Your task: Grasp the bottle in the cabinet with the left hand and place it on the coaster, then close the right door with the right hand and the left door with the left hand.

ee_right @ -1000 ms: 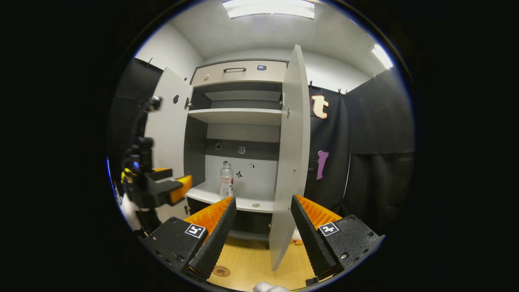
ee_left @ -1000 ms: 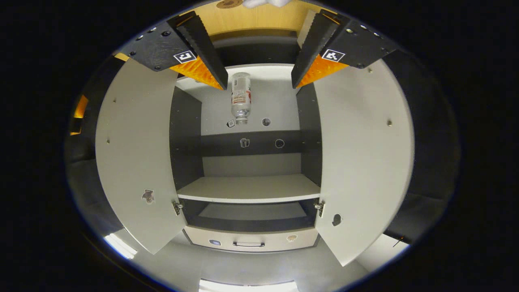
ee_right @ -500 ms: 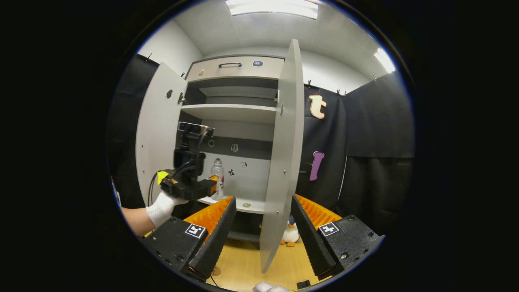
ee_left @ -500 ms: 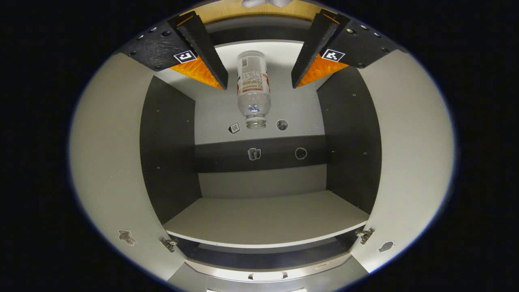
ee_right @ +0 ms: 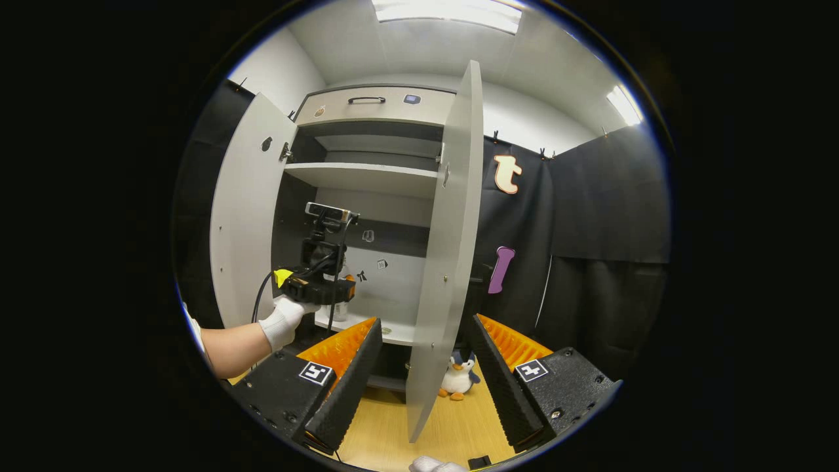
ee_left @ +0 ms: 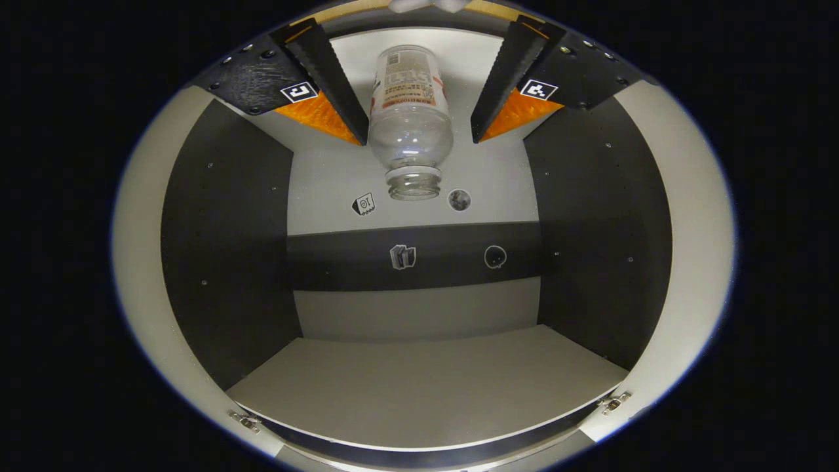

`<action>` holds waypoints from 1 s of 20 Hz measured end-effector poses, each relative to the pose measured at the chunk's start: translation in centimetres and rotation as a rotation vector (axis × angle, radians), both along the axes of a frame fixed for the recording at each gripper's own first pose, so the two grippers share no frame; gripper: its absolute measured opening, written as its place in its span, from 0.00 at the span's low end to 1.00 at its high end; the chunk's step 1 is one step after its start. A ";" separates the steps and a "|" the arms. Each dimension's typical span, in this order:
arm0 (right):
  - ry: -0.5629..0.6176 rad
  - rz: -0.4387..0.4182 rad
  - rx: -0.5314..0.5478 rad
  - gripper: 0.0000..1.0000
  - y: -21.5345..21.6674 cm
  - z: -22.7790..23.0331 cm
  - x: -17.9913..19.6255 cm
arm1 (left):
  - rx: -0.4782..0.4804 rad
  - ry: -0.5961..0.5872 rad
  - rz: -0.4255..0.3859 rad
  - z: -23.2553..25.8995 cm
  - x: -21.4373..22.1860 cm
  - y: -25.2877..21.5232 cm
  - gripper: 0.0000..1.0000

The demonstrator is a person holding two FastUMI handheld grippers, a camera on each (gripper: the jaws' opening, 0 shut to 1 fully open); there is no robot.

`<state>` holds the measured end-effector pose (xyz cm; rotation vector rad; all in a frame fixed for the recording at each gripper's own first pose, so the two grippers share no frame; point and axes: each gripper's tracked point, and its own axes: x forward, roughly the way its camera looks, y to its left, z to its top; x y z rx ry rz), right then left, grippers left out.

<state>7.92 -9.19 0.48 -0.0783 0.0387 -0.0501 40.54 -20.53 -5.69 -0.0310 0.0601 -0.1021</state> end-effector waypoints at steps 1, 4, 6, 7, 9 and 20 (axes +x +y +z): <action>0.001 0.001 0.000 0.84 0.0 -0.1 0.0 | -0.017 0.009 -0.011 -0.2 0.4 -0.2 0.96; 0.006 0.000 -0.006 0.83 -0.2 -0.2 0.3 | -0.014 0.035 -0.014 -1.1 1.1 -0.7 0.96; 0.001 0.000 -0.003 0.84 -0.2 -0.1 0.2 | -0.010 0.038 -0.015 -1.4 1.4 -0.7 0.94; -0.002 0.000 -0.004 0.84 -0.2 0.0 0.2 | -0.009 0.033 -0.015 -1.4 1.3 -0.6 0.92; -0.002 0.002 -0.008 0.84 -0.2 -0.1 0.2 | -0.003 0.032 -0.017 -1.5 1.6 -1.0 0.78; -0.021 0.060 -0.010 0.83 0.5 -0.4 -0.7 | 0.055 -0.085 -0.043 2.2 -3.2 0.4 0.74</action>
